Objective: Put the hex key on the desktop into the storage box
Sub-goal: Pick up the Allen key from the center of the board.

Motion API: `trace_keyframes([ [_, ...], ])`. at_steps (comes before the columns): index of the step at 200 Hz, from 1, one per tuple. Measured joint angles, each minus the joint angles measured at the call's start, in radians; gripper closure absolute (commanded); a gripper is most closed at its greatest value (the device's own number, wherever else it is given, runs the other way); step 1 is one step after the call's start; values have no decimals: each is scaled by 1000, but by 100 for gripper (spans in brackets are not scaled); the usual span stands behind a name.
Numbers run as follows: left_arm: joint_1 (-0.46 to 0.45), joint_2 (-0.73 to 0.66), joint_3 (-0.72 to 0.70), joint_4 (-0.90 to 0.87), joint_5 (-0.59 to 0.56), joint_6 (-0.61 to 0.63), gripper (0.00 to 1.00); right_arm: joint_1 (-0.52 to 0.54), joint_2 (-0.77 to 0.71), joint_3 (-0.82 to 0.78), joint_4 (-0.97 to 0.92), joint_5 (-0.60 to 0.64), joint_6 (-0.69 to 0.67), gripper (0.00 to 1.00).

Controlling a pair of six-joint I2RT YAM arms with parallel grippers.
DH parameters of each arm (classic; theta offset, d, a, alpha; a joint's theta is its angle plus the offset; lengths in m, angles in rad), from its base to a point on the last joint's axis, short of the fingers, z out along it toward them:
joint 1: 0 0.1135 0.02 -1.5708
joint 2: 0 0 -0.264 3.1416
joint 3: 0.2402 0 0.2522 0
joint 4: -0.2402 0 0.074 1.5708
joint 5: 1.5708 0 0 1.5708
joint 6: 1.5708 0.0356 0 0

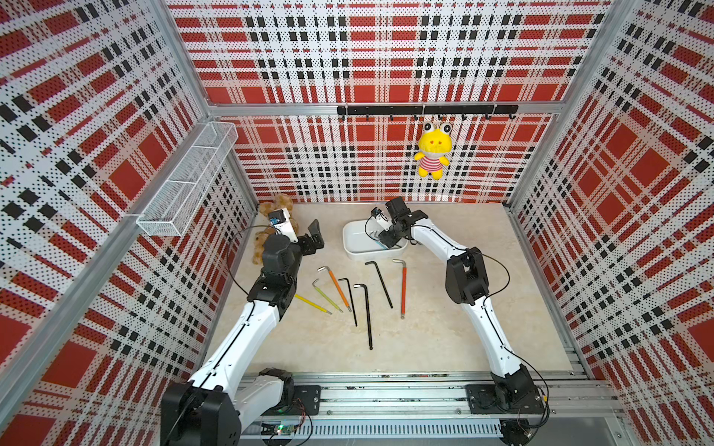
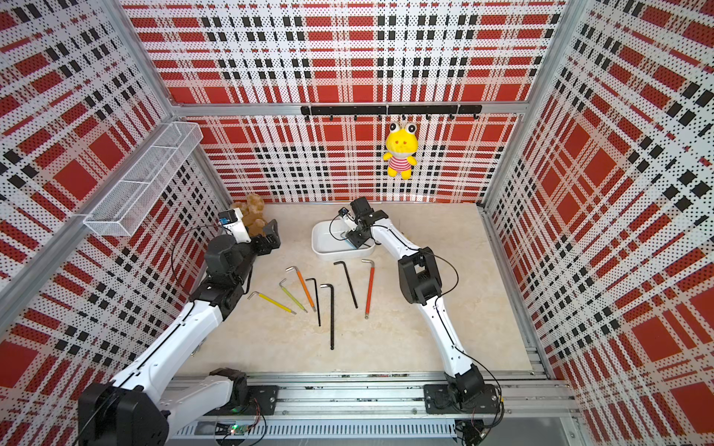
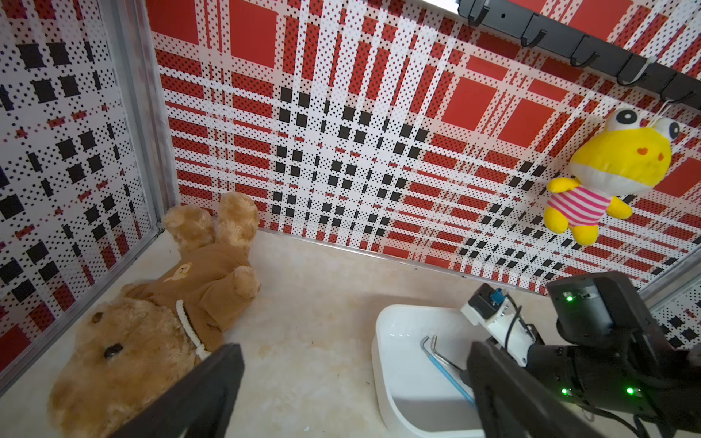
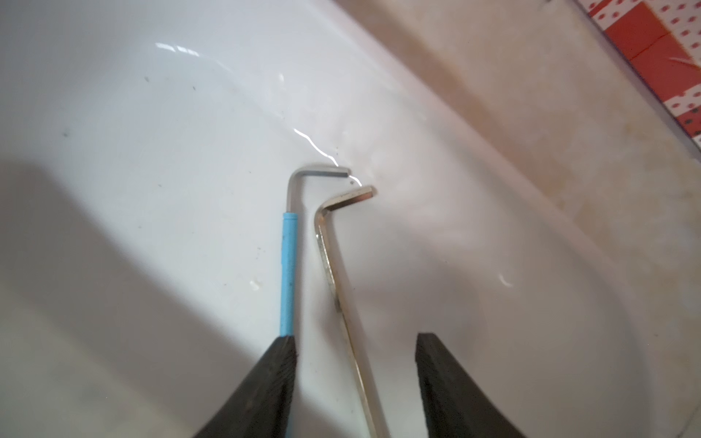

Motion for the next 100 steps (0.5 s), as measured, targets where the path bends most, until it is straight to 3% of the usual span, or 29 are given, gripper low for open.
trace_keyframes([
  [65,0,0,0,-3,0,0,1,0,-394,-145,102,90,187,22],
  [100,6,0,0,-4,16,-3,1,0,-580,-251,52,183,355,15],
])
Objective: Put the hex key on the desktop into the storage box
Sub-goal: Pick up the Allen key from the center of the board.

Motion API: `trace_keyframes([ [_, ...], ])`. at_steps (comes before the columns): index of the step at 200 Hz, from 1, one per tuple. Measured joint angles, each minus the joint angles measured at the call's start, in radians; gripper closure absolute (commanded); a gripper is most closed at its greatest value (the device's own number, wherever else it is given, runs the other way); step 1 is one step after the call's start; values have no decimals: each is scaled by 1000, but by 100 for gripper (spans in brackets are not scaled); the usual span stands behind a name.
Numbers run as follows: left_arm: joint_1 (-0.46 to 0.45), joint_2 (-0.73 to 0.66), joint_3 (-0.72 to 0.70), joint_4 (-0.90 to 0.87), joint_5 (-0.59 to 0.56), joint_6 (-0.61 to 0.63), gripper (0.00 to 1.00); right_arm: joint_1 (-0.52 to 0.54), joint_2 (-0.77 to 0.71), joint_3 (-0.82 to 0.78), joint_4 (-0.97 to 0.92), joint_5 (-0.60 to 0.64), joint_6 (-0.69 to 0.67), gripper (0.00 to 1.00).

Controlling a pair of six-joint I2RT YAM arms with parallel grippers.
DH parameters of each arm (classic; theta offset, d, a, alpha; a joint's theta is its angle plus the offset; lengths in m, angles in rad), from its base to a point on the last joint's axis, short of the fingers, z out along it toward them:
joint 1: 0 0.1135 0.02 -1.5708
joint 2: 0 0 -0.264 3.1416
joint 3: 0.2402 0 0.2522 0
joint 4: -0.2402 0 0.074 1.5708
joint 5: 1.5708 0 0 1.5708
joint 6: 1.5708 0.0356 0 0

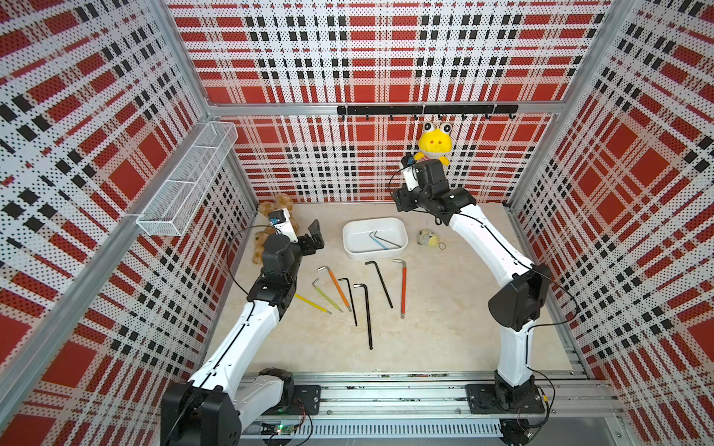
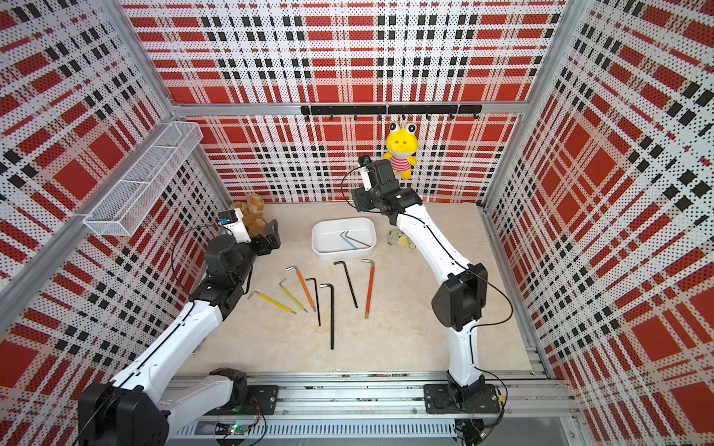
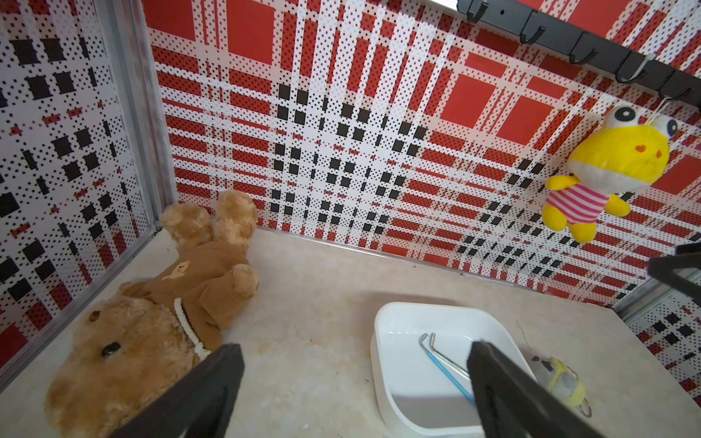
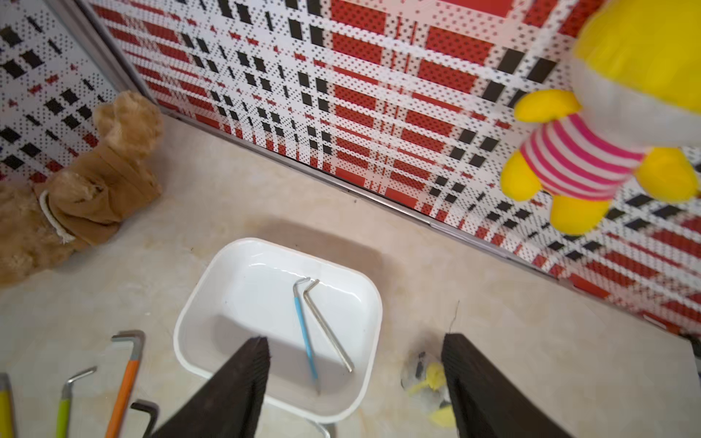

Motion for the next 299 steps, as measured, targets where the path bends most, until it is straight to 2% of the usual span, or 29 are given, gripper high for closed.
trace_keyframes([
  [24,11,0,0,0,14,-7,1,0,-61,-128,-77,25,126,10],
  [62,17,0,0,1,29,-18,1,14,-88,-499,-121,-15,296,8],
  [80,18,0,0,3,34,-20,1,40,-76,-590,-149,-32,340,8],
  [130,22,0,0,9,43,-24,1,127,-29,-593,-132,-59,383,8],
  [223,33,-10,0,19,48,-24,1,138,80,-581,-122,-61,393,8],
  [224,33,-10,0,19,48,-25,1,138,80,-581,-122,-61,393,24],
  [225,33,-10,0,19,48,-24,1,138,81,-582,-122,-61,394,32],
  [227,33,-10,0,19,48,-25,1,139,82,-582,-122,-62,396,40],
  [229,33,-10,0,19,48,-25,1,139,83,-582,-122,-64,400,42],
  [266,33,-10,0,19,48,-28,1,145,94,-587,-112,-94,491,53],
  [299,33,-10,0,19,49,-35,1,150,110,-589,-109,-108,518,56],
])
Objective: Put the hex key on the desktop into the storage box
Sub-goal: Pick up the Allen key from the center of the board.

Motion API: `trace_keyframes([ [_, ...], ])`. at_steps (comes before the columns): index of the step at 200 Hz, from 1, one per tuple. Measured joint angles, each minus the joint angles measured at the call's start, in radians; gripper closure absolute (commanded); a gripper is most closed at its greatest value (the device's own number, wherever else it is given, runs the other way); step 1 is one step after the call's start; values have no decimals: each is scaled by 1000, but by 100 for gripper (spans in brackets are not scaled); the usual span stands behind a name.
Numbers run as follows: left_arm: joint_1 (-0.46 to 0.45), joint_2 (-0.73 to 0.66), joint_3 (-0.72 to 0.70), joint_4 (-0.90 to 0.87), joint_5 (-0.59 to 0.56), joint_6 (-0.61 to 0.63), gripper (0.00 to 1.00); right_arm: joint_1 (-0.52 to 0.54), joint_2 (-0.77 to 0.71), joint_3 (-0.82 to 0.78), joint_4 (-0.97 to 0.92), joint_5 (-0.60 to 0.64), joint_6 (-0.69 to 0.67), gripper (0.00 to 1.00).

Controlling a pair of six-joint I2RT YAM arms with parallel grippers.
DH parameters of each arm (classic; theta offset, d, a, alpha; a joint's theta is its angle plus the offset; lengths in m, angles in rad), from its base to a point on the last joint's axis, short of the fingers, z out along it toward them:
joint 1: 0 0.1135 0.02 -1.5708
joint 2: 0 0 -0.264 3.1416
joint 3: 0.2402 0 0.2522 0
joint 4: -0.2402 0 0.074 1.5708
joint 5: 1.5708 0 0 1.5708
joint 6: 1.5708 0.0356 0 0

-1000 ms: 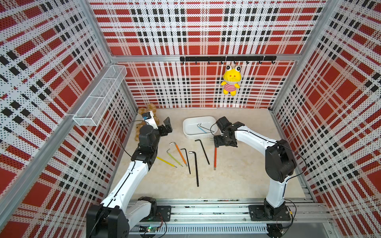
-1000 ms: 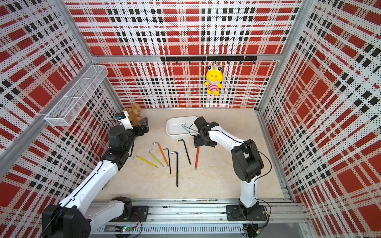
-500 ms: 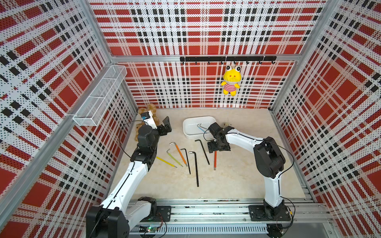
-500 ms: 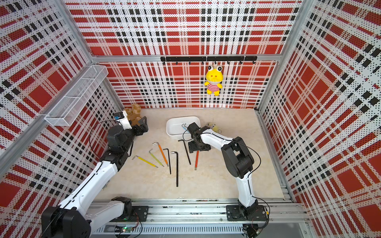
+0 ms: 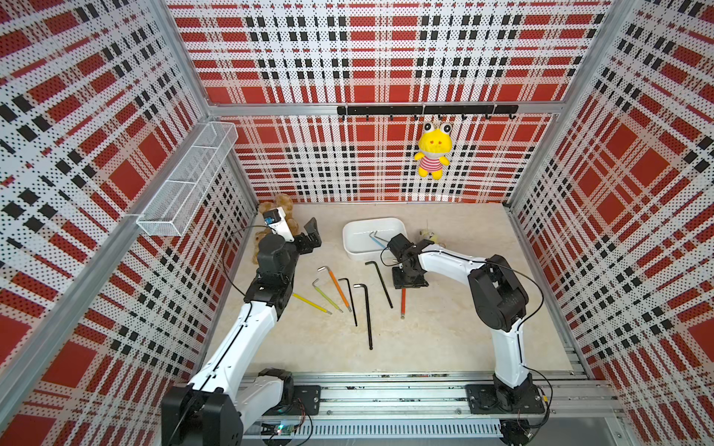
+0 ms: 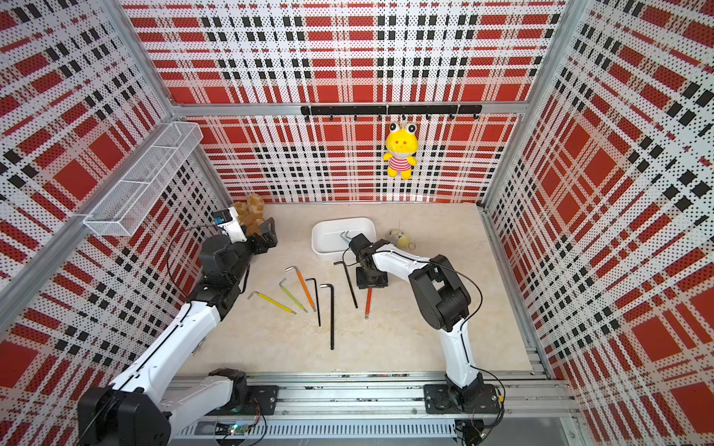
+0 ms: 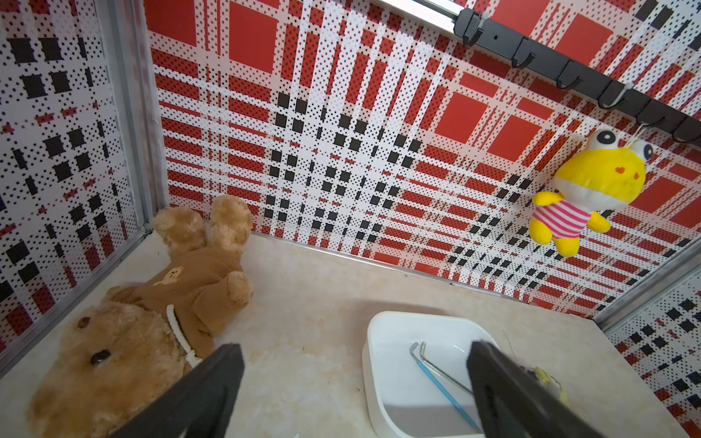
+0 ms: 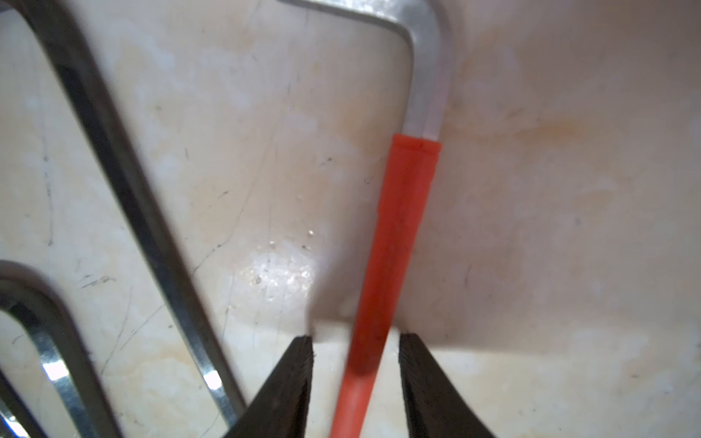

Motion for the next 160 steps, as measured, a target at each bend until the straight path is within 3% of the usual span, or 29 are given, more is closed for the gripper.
trace_keyframes([
  [24,0,0,0,0,2,-4,1,5,0,-3,1,0,9,69],
  [45,0,0,0,0,3,-5,1,7,0,-9,2,5,23,89],
  [76,0,0,0,-1,11,-7,1,10,-9,-25,23,5,27,89],
  [77,0,0,0,-1,12,-7,1,10,-10,-27,25,5,27,89],
  [78,0,0,0,-1,12,-7,1,10,-10,-28,26,5,27,100],
  [127,0,0,0,-1,25,-8,1,11,-68,-112,52,8,4,100],
  [160,0,0,0,-1,26,-8,1,12,-109,-153,25,13,-125,100],
])
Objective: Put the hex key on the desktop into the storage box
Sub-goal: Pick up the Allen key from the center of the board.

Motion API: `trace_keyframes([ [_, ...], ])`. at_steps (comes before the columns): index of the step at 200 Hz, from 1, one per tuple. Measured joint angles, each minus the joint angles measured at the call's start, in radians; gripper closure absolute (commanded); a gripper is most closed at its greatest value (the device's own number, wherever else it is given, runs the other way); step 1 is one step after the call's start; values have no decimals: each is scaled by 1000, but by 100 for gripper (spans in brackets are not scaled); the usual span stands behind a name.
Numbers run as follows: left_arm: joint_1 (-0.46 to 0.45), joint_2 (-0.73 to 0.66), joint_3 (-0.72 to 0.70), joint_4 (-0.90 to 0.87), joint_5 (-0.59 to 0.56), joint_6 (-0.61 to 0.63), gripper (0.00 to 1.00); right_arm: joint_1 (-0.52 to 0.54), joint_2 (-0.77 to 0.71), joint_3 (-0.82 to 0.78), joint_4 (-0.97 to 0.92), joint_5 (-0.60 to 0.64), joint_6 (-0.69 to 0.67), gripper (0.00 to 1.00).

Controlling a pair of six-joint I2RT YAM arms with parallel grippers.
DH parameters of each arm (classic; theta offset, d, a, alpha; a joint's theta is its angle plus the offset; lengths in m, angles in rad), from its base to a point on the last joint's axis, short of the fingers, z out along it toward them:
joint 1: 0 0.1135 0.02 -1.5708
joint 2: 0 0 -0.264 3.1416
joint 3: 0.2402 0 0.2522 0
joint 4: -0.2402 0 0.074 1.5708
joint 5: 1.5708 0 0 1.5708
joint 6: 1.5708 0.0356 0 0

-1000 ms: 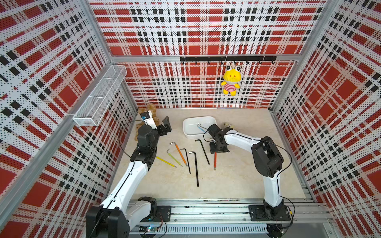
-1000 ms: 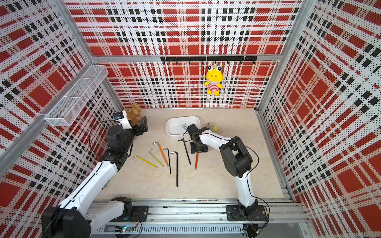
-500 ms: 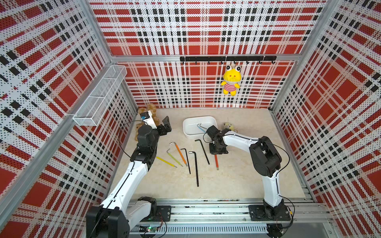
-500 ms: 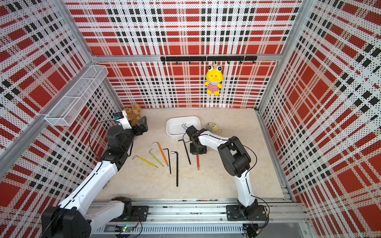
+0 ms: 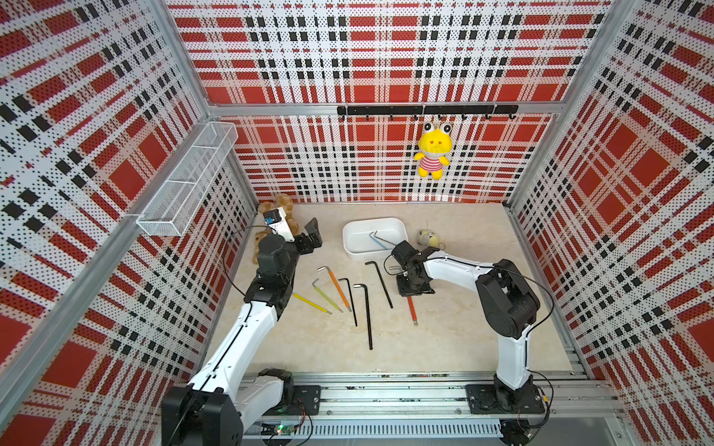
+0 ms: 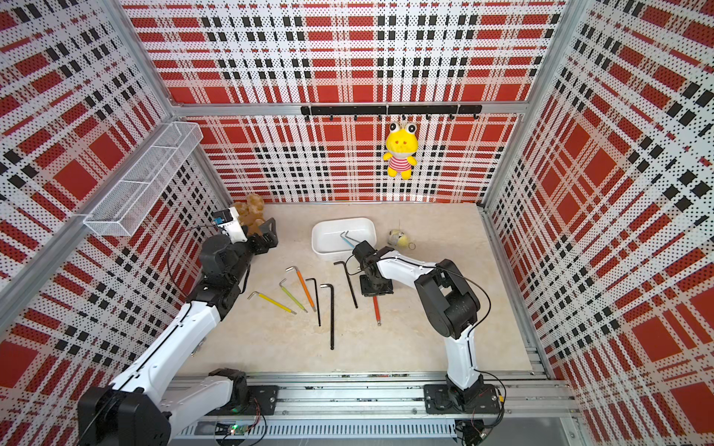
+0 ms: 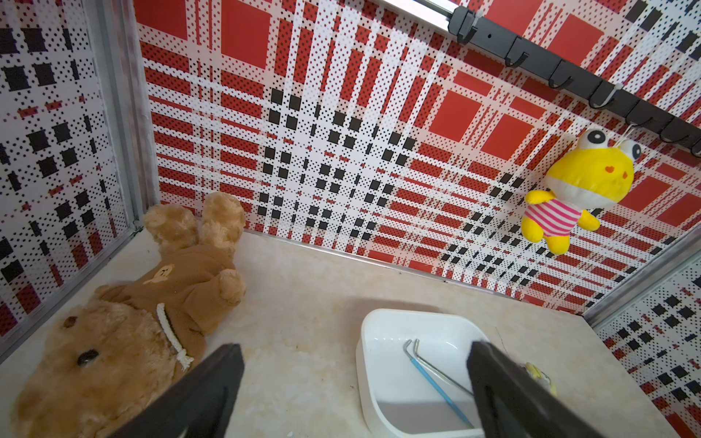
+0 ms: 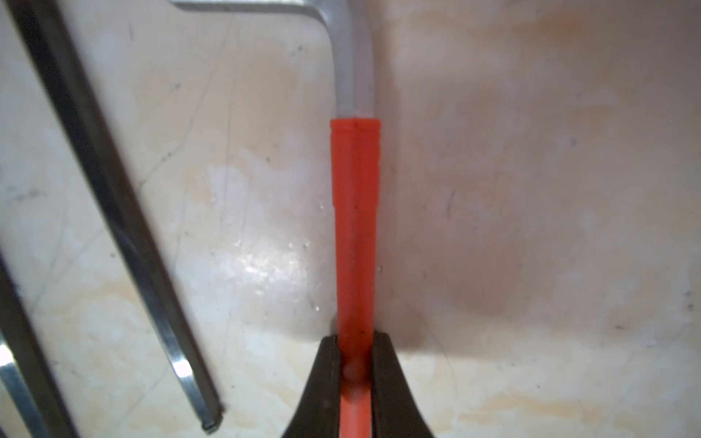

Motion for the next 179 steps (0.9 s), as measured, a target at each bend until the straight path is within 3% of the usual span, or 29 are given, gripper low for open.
trace_keyframes([
  [40,0,0,0,0,-1,0,1,0,-113,6,-39,-57,-261,100],
  [96,0,0,0,0,-1,-1,1,0,-193,173,-78,-137,-615,100],
  [148,0,-2,0,0,-2,-2,1,-32,-68,458,-6,-187,-907,100],
  [179,0,-3,0,0,-6,-2,1,-73,72,592,68,-239,-996,100],
])
